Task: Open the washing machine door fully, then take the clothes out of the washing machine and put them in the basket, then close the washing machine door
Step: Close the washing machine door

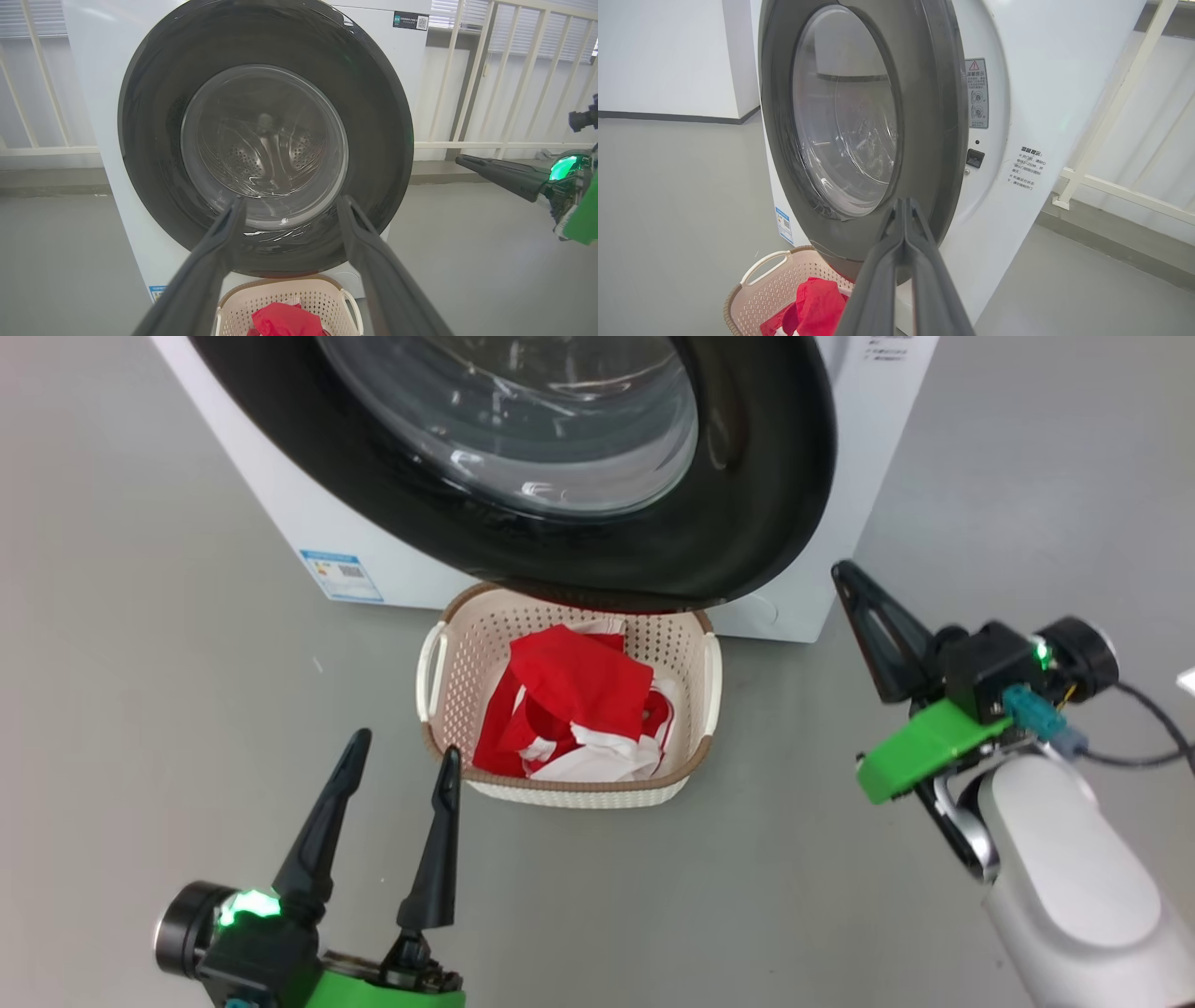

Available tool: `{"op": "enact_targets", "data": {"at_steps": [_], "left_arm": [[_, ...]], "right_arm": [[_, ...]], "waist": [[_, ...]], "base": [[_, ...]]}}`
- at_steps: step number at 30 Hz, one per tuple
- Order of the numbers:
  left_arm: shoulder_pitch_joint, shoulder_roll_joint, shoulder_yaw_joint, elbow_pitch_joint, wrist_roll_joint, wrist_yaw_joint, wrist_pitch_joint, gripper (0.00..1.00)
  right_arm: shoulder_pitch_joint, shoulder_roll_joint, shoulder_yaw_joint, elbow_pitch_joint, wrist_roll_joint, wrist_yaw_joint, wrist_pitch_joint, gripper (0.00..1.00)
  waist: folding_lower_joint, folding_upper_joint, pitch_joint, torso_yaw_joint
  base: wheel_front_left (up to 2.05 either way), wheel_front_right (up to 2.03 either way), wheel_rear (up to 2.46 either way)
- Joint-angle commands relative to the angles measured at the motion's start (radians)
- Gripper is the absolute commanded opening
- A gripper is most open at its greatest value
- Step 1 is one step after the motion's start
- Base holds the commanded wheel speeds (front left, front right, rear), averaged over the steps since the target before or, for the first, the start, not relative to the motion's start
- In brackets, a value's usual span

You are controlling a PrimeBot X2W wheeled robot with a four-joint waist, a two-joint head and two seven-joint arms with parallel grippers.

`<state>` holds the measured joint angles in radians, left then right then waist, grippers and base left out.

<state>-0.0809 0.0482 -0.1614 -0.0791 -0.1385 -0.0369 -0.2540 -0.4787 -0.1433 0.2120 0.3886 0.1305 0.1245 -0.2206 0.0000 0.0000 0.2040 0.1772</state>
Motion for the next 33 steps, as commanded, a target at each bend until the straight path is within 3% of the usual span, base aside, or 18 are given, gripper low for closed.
{"op": "enact_targets", "data": {"at_steps": [1,12,33], "left_arm": [[-0.034,0.003,0.026,-0.029,0.009,0.000,-0.008,1.00],[-0.062,0.002,0.007,-0.025,0.007,0.002,-0.008,1.00],[-0.122,0.002,-0.036,-0.019,-0.012,0.016,-0.008,1.00]], "right_arm": [[-0.046,-0.002,0.026,0.000,0.007,0.006,-0.012,0.00],[-0.242,-0.012,0.054,0.186,0.034,0.006,-0.038,0.00],[-0.535,-0.040,0.012,0.391,0.035,0.006,-0.041,0.00]], "waist": [[0.0000,0.0000,0.026,0.024],[0.0000,0.0000,0.072,0.055],[0.0000,0.0000,0.142,0.098]], "base": [[0.00,0.00,0.00],[0.00,0.00,0.00],[0.00,0.00,0.00]]}}
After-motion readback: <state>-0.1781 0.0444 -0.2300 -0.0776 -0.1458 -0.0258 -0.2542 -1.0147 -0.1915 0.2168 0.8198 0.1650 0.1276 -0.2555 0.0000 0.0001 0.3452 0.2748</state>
